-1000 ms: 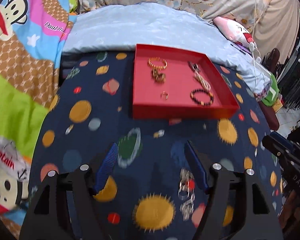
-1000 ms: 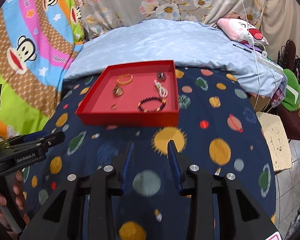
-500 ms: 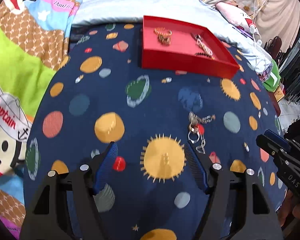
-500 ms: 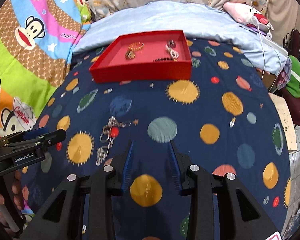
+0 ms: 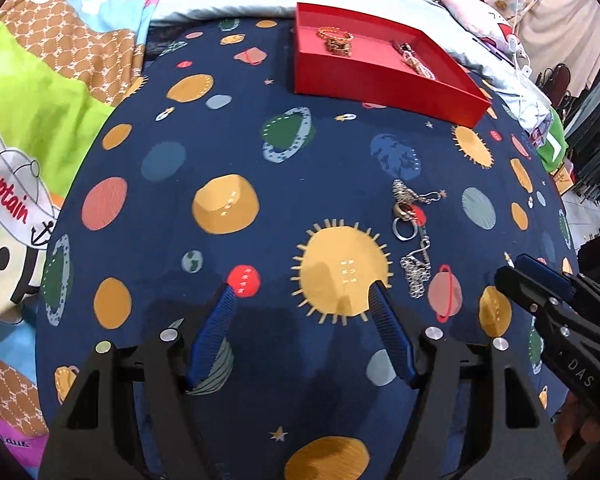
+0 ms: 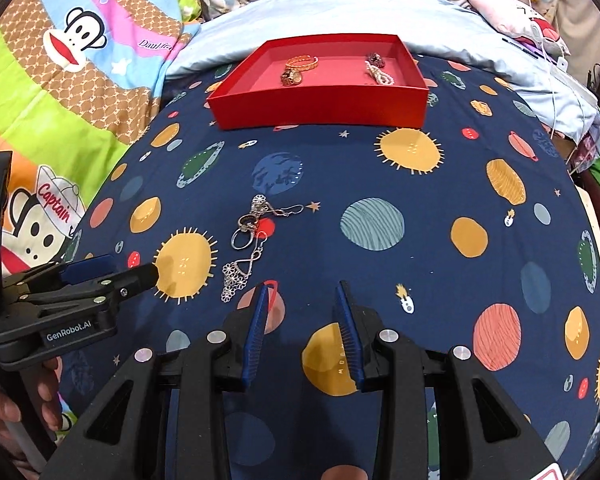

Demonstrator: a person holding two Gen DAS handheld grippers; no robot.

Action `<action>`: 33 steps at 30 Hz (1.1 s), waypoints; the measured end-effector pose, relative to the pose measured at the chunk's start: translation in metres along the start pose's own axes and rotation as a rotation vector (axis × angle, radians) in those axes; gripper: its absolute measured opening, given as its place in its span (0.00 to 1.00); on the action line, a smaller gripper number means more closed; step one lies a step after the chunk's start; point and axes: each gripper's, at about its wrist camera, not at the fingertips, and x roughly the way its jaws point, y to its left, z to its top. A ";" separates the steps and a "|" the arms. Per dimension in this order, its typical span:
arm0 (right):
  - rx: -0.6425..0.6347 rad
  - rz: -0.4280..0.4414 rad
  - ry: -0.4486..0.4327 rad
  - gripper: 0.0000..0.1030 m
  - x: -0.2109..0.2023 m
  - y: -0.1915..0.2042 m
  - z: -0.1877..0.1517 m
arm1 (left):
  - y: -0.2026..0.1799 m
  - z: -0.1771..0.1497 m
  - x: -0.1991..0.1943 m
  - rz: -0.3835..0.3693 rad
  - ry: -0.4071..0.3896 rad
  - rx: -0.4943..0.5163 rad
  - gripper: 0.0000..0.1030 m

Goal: Organize jewelry
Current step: 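Move both open tools back over the remaining silver jewelry, then lower both open tools around the silver ring and hoop earring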

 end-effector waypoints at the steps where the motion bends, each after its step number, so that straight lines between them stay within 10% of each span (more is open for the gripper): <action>1: 0.006 -0.005 -0.002 0.33 -0.001 -0.003 0.000 | -0.003 0.002 0.000 -0.007 -0.003 0.006 0.65; 9: 0.068 -0.049 -0.022 0.33 -0.013 -0.031 0.001 | -0.042 0.024 0.015 -0.067 -0.038 0.069 0.64; 22: 0.117 -0.043 -0.026 0.33 -0.011 -0.053 0.006 | -0.069 0.042 0.055 -0.044 -0.031 0.130 0.39; 26: 0.118 -0.037 -0.022 0.33 -0.007 -0.053 0.009 | -0.071 0.043 0.056 -0.046 -0.033 0.144 0.18; 33: 0.114 -0.030 -0.016 0.33 -0.003 -0.051 0.011 | -0.067 0.040 0.049 -0.077 -0.022 0.138 0.17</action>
